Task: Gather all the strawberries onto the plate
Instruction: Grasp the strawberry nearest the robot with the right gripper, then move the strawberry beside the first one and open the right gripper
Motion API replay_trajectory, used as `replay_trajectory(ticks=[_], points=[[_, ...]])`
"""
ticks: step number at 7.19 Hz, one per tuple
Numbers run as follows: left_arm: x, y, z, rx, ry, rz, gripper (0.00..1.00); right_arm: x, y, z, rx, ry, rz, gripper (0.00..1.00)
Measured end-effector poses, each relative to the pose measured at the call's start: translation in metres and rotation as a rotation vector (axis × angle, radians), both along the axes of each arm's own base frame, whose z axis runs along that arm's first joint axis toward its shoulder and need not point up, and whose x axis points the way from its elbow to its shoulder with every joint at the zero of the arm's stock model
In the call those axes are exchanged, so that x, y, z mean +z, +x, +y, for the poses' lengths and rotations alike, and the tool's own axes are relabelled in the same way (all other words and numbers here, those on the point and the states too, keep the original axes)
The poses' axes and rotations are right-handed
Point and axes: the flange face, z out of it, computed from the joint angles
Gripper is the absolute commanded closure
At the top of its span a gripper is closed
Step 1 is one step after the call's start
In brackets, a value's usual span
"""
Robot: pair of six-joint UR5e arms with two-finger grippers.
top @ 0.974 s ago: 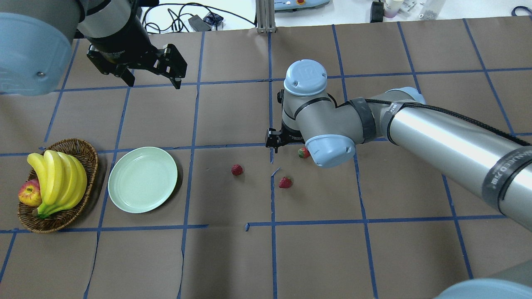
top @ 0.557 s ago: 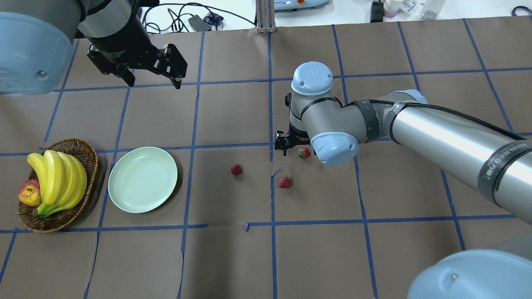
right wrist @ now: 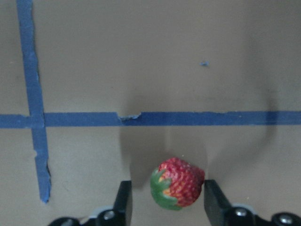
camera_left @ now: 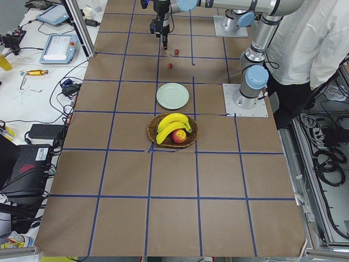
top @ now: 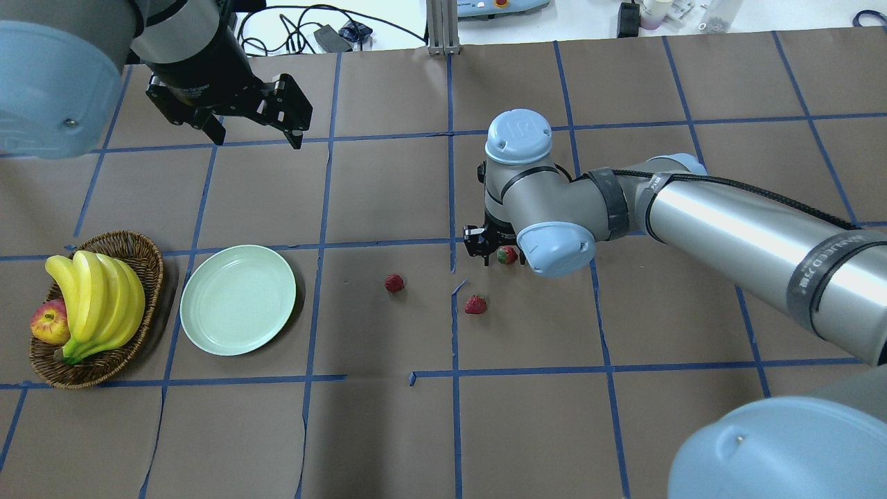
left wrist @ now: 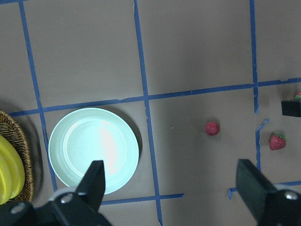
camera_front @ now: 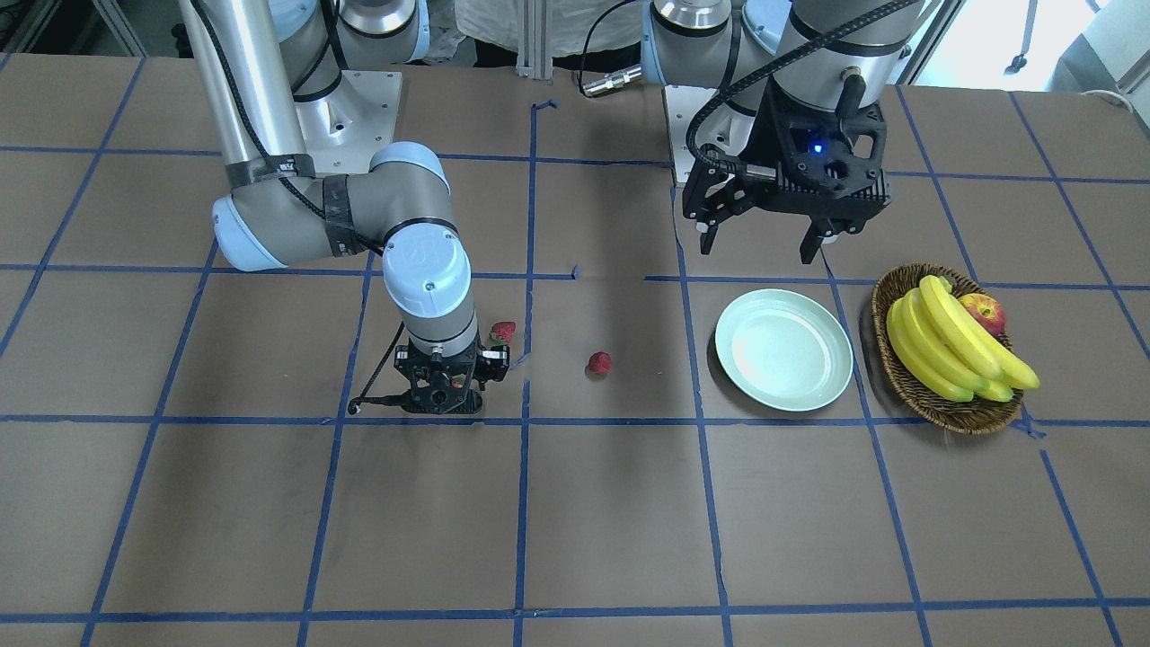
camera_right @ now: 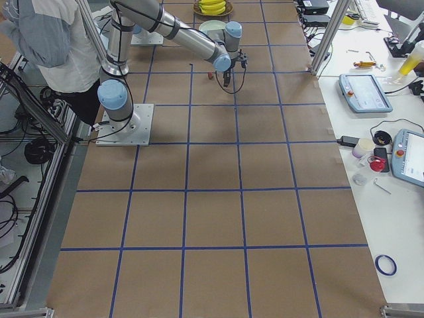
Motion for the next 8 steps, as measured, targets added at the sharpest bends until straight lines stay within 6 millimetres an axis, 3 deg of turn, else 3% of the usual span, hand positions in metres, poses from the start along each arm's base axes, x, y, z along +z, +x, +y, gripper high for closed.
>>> replay_trajectory(ticks=[4, 5, 7, 8], points=[[0.001, 0.0, 0.0, 0.0, -0.002, 0.001, 0.0, 0.01, 0.007, -0.004, -0.008, -0.029, -0.025, 1.0], [0.001, 0.0, 0.0, 0.0, -0.002, 0.001, 0.0, 0.02, 0.023, -0.004, -0.003, -0.054, -0.046, 1.0], [0.003, 0.0, 0.001, 0.001, -0.005, 0.001, 0.0, 0.037, 0.092, -0.002, -0.019, -0.09, -0.08, 1.0], [0.003, 0.001, 0.002, 0.002, -0.006, 0.001, 0.0, 0.03, 0.118, -0.001, -0.032, -0.084, -0.082, 0.73]])
